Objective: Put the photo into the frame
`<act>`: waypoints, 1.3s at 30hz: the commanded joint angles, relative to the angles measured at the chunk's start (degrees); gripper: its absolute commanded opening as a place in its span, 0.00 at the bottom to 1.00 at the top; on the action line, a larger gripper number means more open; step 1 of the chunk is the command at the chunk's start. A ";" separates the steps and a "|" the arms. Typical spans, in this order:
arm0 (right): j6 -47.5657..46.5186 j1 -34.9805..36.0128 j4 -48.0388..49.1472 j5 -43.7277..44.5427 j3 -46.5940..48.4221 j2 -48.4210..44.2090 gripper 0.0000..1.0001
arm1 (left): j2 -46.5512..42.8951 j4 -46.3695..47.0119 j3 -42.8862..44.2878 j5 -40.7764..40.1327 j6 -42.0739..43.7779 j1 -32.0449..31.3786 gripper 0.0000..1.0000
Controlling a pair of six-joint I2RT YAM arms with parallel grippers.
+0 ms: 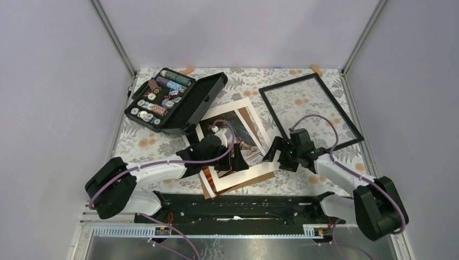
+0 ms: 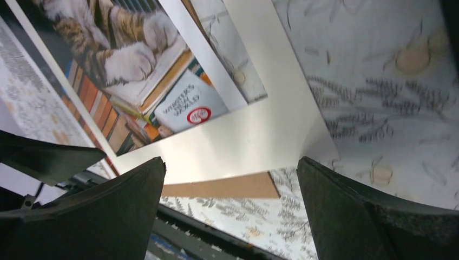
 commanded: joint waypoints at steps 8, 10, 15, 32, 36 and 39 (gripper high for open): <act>11.74 0.32 -4.69 -1.88 -6.80 -13.26 1.00 | 9.64 5.49 3.80 4.48 0.68 -0.11 0.99; 15.00 0.27 -2.36 -2.11 -9.30 -14.71 1.00 | 11.25 9.43 2.53 6.62 -1.84 -0.46 0.99; 25.10 0.27 8.06 -0.11 -16.99 -19.34 1.00 | 12.19 14.51 0.00 8.21 -6.30 -1.40 0.99; 35.16 0.28 25.04 0.07 -23.45 -20.00 1.00 | 18.15 22.43 0.33 11.98 -10.82 -3.32 0.99; 35.85 0.34 27.61 -2.14 -24.04 -18.91 1.00 | 19.69 22.59 2.90 12.24 -10.65 -3.38 0.99; 35.20 0.30 28.06 -3.80 -23.84 -18.18 1.00 | 20.84 22.58 4.80 12.51 -10.28 -3.34 0.99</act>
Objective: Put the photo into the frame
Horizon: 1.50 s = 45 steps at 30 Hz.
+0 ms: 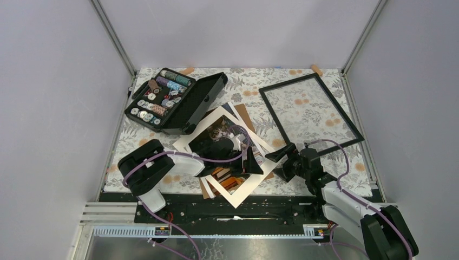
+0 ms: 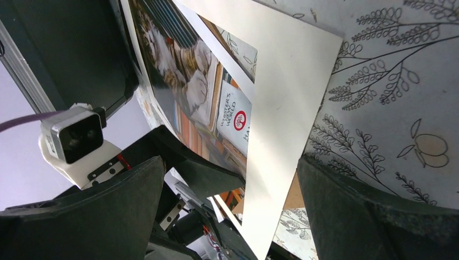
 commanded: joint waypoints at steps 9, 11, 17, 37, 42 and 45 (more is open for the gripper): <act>-14.89 0.37 -23.28 -2.60 8.85 -0.57 1.00 | -9.16 -22.33 10.09 -7.84 15.14 -0.35 0.99; -18.63 0.41 -29.67 -2.73 11.07 -0.91 1.00 | -13.68 -27.27 9.28 -10.98 17.38 -0.30 0.99; -12.67 9.47 -29.79 -6.52 12.29 -1.68 1.00 | -24.03 -33.56 1.36 -15.52 16.30 1.01 0.99; 21.35 48.49 12.09 23.27 11.34 29.38 0.71 | -37.62 -31.94 -10.65 -26.06 12.23 2.28 0.99; 24.40 49.90 19.33 25.78 11.00 34.72 0.60 | -43.37 -36.65 -8.36 -28.71 13.31 2.24 0.99; 24.75 50.54 18.62 27.13 12.25 34.42 0.51 | -46.10 -38.09 -6.57 -28.77 14.31 2.24 0.99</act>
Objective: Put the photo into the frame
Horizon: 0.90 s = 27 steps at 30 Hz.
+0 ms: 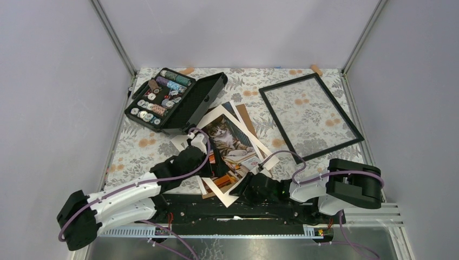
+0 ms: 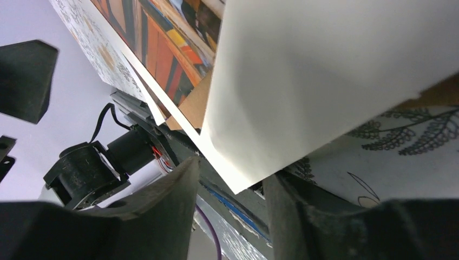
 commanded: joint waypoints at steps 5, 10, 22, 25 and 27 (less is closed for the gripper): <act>1.07 0.68 -7.51 9.84 2.71 -6.68 0.26 | -3.94 -3.10 7.77 -0.96 4.32 0.10 0.99; 2.06 0.60 -12.46 16.38 1.06 -15.80 0.08 | -3.67 -2.41 9.84 0.13 5.96 0.10 0.99; -4.78 -0.19 -44.25 31.22 11.32 -39.50 0.00 | -4.19 0.07 19.51 12.93 22.85 -2.37 0.99; -13.06 -0.67 -50.03 33.71 16.62 -42.17 0.00 | -3.42 -1.56 22.97 9.45 26.36 -5.58 0.99; -20.75 -1.34 -56.13 35.25 23.34 -40.88 0.00 | -1.74 -4.78 26.39 3.79 24.49 -5.71 0.99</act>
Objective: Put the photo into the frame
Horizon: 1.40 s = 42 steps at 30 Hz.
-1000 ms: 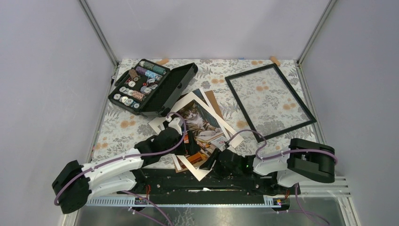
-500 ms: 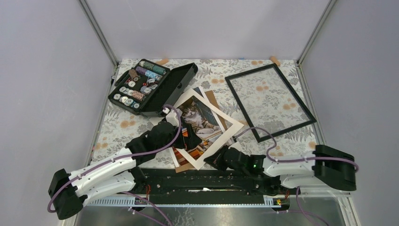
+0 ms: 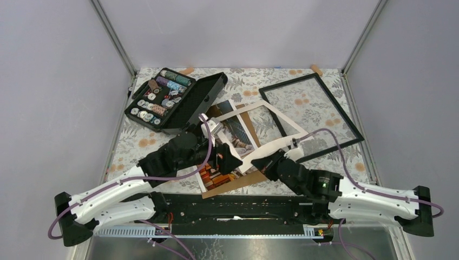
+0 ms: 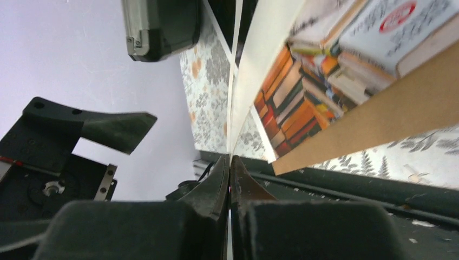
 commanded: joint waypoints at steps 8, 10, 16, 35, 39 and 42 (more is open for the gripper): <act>-29.93 -5.36 -50.89 17.20 53.90 22.50 0.00 | 3.95 -5.33 16.03 -16.10 -0.12 -1.23 0.99; -31.84 -6.57 -55.04 18.59 60.89 26.54 0.00 | 3.18 -4.75 16.93 -17.48 0.28 -1.23 0.99; -45.14 -14.98 -45.47 10.77 65.79 27.79 0.00 | 3.51 -7.18 21.07 -22.34 -3.39 -1.22 0.99; -75.13 -30.46 -47.89 5.55 84.50 46.82 0.00 | 6.81 -8.20 20.37 -20.17 -3.72 -0.97 0.99; -89.84 -30.69 -52.69 10.47 91.70 50.67 0.00 | 6.34 -7.97 19.81 -19.98 -2.54 -0.66 0.99; -100.04 -30.67 -53.99 14.24 88.86 50.06 0.00 | 5.17 -8.11 19.28 -20.98 -0.76 -0.45 0.99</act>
